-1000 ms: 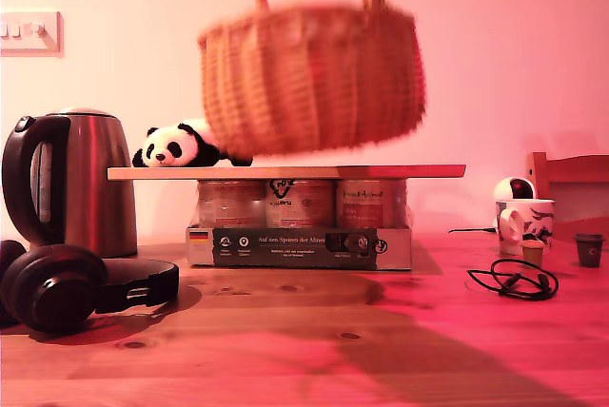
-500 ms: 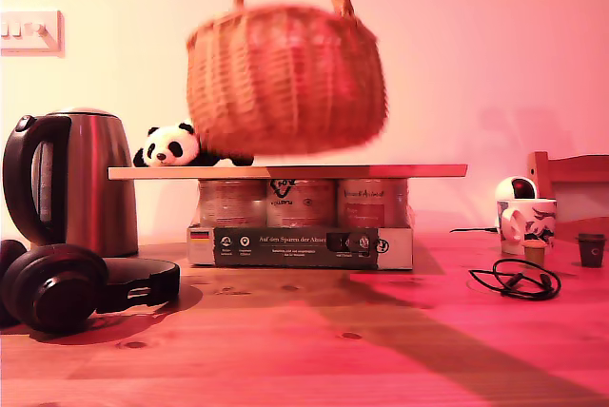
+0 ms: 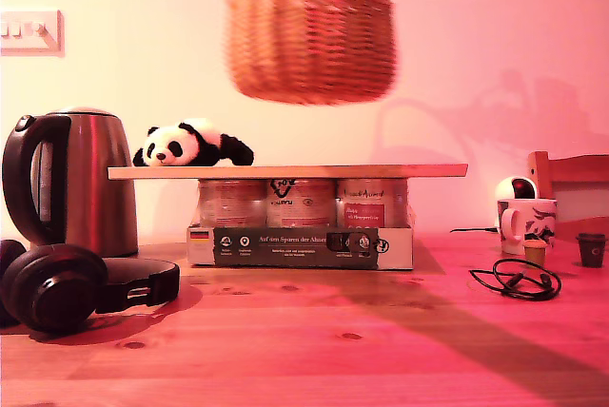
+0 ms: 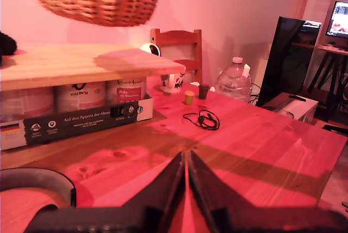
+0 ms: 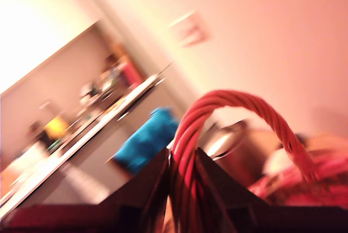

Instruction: Pick up the straw basket and place it on the shelf behind you

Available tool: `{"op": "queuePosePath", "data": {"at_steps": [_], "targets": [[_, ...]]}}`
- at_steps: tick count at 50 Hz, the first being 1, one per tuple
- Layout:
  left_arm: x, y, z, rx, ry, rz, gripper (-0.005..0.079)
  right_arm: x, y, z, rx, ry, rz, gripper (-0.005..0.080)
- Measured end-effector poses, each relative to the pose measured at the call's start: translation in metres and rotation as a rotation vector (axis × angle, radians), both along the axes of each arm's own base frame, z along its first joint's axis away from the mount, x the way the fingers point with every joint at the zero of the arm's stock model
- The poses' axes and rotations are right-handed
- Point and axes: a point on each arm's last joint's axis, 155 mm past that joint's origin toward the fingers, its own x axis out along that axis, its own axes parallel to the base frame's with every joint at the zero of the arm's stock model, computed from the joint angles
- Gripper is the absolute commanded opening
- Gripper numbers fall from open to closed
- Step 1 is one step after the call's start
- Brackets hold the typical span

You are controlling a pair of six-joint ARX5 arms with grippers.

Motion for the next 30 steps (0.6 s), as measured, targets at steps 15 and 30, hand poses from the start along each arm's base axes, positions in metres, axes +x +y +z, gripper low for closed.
{"op": "queuePosePath", "data": {"at_steps": [15, 30], "targets": [[0.000, 0.000, 0.000, 0.000, -0.001, 0.000, -0.0019, 0.044, -0.013, -0.025, -0.010, 0.014, -0.152, -0.0013], [0.001, 0.001, 0.000, 0.000, -0.001, 0.005, -0.0019, 0.058, -0.023, -0.036, -0.026, 0.051, -0.240, -0.0013]]}}
